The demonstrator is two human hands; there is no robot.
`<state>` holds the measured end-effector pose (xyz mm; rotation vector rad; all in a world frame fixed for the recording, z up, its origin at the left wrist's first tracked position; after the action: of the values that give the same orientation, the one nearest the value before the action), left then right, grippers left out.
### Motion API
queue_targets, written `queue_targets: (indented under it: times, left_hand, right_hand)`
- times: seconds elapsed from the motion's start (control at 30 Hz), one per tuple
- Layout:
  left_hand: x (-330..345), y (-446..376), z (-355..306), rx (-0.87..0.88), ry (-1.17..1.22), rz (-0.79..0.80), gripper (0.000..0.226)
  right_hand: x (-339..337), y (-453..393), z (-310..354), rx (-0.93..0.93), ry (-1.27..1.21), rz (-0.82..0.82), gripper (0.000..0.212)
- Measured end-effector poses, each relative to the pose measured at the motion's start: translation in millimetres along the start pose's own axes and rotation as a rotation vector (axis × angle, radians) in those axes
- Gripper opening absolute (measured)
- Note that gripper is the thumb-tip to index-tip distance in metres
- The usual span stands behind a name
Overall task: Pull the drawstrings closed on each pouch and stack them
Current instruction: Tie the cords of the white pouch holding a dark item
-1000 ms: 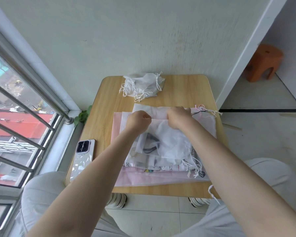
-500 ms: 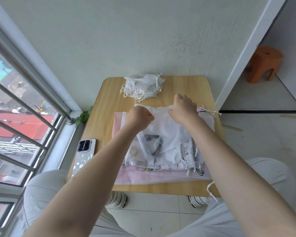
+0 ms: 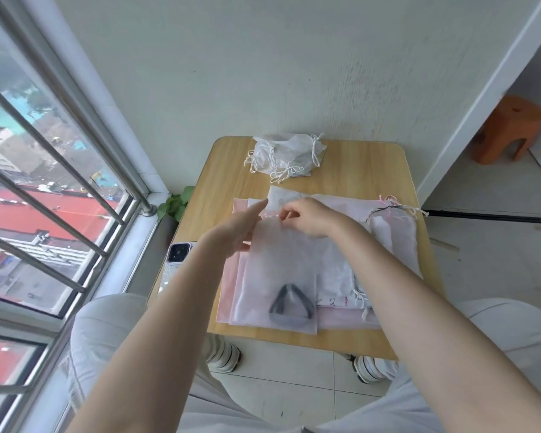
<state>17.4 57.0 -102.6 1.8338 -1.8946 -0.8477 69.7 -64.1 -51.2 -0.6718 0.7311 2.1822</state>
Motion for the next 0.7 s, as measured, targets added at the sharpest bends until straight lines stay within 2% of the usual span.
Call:
queue_targets:
  times: [0.07,0.17,0.27,0.33,0.47,0.57,0.7]
  left_hand:
    - [-3,-10,10,-0.013,0.162,0.004,0.047]
    - [-9,-13,15,0.024,0.544,-0.057,0.029]
    - [-17,-11,18,0.066,0.889,-0.112,0.032]
    - [-21,-10,22,0.077,1.034,-0.130,0.034]
    - [-24,-9,35,0.063,1.153,-0.200,0.035]
    - [-26,-9,41,0.080,1.249,-0.227,0.035]
    - [-24,-7,51,0.045,1.290,-0.251,0.037]
  right_hand:
    - [10,-3,8,-0.035,0.000,-0.003,0.008]
    - [13,-5,5,-0.024,-0.069,-0.076,0.005]
    - [4,-3,-14,0.061,-0.090,-0.175,0.023]
    - [-3,1,-25,0.104,-0.052,-0.212,0.030]
    - [-11,9,-45,0.194,-0.005,-0.263,0.048]
    - [-19,16,-57,0.273,0.003,-0.307,0.043]
    - [-22,18,-62,0.266,-0.052,-0.366,0.048]
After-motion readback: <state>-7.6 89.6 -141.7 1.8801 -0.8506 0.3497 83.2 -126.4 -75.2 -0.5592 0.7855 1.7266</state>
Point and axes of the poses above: each hand's wrist, its own y-axis away from the middle knuckle, its own x-axis out of the palm, z = x × y, the point moved 10 cm from there along -y, towards the middle knuckle, and after that the axes turned 3 degrees about -y, right-handed, at the moved point
